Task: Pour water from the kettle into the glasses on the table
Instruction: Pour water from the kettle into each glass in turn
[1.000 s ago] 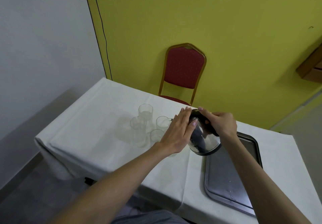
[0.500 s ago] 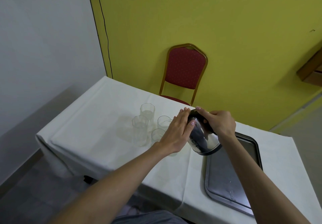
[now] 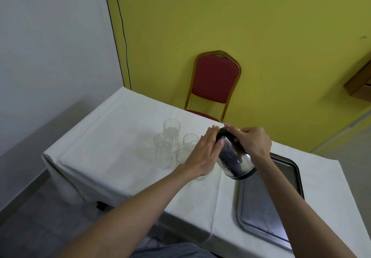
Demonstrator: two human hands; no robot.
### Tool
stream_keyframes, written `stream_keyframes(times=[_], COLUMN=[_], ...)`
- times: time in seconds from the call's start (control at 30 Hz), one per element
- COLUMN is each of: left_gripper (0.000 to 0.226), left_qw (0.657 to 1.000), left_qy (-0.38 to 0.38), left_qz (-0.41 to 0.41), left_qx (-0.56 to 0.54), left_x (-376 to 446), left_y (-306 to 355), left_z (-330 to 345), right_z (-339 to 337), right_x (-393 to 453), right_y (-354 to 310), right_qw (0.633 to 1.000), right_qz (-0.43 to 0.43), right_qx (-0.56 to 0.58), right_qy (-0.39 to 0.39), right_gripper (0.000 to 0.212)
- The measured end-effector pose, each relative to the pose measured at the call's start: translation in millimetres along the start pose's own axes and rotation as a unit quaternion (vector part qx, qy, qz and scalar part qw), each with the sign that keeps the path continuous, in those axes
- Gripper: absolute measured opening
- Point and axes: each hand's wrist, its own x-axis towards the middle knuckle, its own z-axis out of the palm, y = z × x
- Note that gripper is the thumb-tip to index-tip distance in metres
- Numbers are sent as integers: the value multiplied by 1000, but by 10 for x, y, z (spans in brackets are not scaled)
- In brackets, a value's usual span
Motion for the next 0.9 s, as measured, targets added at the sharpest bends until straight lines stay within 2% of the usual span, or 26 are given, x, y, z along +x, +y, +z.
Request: stream_keyframes(times=[0.5, 0.9], left_gripper=[61, 60], left_qw=[1000, 997], left_qy=[-9, -29], left_qz=[11, 63], left_qx=[-1, 36], left_x=[66, 121], left_y=[-4, 145], left_z=[-33, -11], right_z=[31, 31], right_x=[18, 12], right_y=[34, 411], right_qw=[1000, 981], right_qz=[20, 94], right_qx=[18, 169], right_qy=[7, -2], right_gripper=[68, 67])
